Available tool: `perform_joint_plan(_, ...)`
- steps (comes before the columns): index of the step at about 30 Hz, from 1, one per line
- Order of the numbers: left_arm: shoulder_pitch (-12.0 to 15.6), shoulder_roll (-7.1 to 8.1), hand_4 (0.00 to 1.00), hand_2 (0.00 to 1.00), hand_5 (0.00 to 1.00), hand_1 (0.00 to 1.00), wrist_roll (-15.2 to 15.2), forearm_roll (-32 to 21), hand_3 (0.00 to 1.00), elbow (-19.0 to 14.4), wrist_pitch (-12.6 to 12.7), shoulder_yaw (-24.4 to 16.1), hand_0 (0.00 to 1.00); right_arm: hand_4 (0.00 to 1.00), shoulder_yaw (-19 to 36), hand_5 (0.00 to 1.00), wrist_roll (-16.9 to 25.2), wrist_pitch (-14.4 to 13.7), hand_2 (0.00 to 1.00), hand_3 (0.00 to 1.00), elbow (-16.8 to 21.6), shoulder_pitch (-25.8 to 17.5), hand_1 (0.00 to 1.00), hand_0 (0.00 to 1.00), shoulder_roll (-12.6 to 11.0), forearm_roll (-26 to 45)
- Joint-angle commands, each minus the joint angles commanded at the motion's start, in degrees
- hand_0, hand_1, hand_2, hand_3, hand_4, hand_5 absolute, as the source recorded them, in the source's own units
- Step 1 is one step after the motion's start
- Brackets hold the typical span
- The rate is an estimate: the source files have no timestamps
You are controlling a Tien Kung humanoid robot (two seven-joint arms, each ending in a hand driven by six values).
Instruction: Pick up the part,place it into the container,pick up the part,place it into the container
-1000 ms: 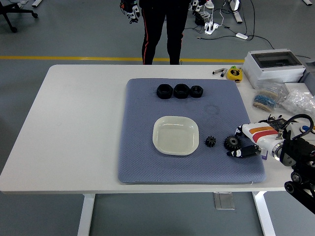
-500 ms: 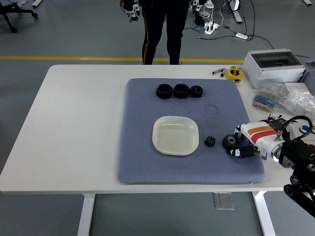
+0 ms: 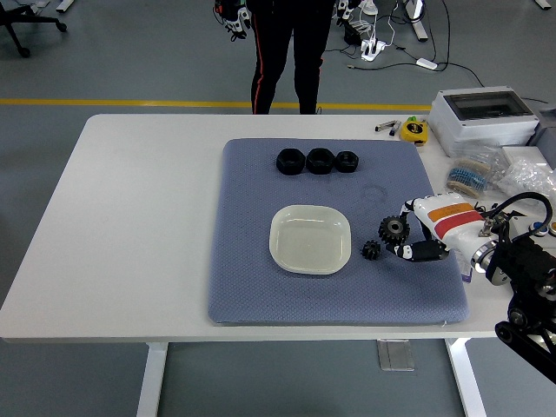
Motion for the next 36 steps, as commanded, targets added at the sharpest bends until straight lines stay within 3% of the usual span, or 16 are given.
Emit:
perform_joint_plan(5,0.09,0.09,0.628,0.698,0.642,0.633,0.0,-0.18,0.615,-0.03,0.01,0.13,0.667,0.681,-1.54,0.409,-0.55,0.17,0.102,0.465,1.88,1.62,0.002,0.002,1.07,-0.37)
perform_joint_plan(12,0.95,0.26,0.627,0.698,0.642,0.634,0.51,0.67,0.616,-0.19,-0.41,-0.4,0.668,0.7,-10.27,0.398,-1.12,1.34,0.128,0.471,0.92,8.58,0.017,0.002,4.26,3.45)
perform_joint_plan(13,1.05,0.3,0.627,0.698,0.642,0.634,0.56,0.77,0.615,-0.22,-0.49,-0.45,0.668,0.773,-11.4,0.449,-1.38,1.61,0.273,0.53,0.64,9.4,0.124,0.109,4.84,3.84)
perform_joint_plan(16,1.2,0.37,0.627,0.698,0.642,0.634,0.84,1.47,0.615,-0.34,-0.81,-0.68,0.668,0.773,-14.74,0.449,-2.21,2.22,0.273,0.53,-0.47,11.86,0.124,0.109,6.49,4.25)
perform_joint_plan(19,1.23,0.47,0.627,0.698,0.642,0.634,0.73,1.36,0.615,-0.42,-0.87,-0.56,0.668,0.773,-16.67,0.449,-2.57,0.6,0.273,0.53,-1.41,13.53,0.124,0.109,7.91,4.61)
perform_joint_plan(20,1.25,0.47,0.627,0.699,0.641,0.634,0.7,1.39,0.615,-0.43,-0.86,-0.59,0.669,0.91,-17.18,0.475,-2.71,0.07,0.416,0.825,-1.81,14.1,0.227,0.184,8.45,4.62)
perform_joint_plan(24,1.2,0.45,0.627,0.699,0.641,0.634,0.75,1.59,0.615,-0.45,-0.86,-0.7,0.669,0.91,-16.68,0.475,-3.18,-2.18,0.416,0.825,-2.73,14.8,0.227,0.184,9.8,4.44)
perform_joint_plan(25,1.23,0.43,0.627,0.699,0.641,0.634,0.73,1.48,0.615,-0.45,-0.82,-0.7,0.669,0.91,-16.27,0.475,-3.24,-2.99,0.416,0.825,-2.7,14.77,0.227,0.184,9.88,4.55)
perform_joint_plan(26,1.26,0.42,0.628,0.699,0.642,0.634,0.71,1.46,0.615,-0.45,-0.8,-0.74,0.669,0.938,-15.92,0.481,-3.23,-3.56,0.543,0.883,-2.59,14.77,0.285,0.205,9.85,4.63)
perform_joint_plan(31,1.38,0.44,0.628,0.699,0.642,0.634,0.77,2.03,0.615,-0.42,-0.94,-1.12,0.669,0.938,-13.25,0.481,-3.11,-6.61,0.543,0.883,-1.53,14.83,0.285,0.205,9.03,5.25)
perform_joint_plan(34,1.49,0.47,0.628,0.697,0.642,0.634,0.83,2.39,0.615,-0.4,-1.03,-1.32,0.668,0.936,-11.44,0.482,-3.21,-5.56,0.558,0.877,-1.13,14.79,0.294,0.21,8.18,5.08)
perform_joint_plan(36,1.52,0.49,0.628,0.697,0.642,0.634,0.82,2.33,0.615,-0.39,-1.02,-1.3,0.668,0.936,-10.56,0.482,-3.13,-3.0,0.558,0.877,-1.31,14.72,0.294,0.21,7.06,4.82)
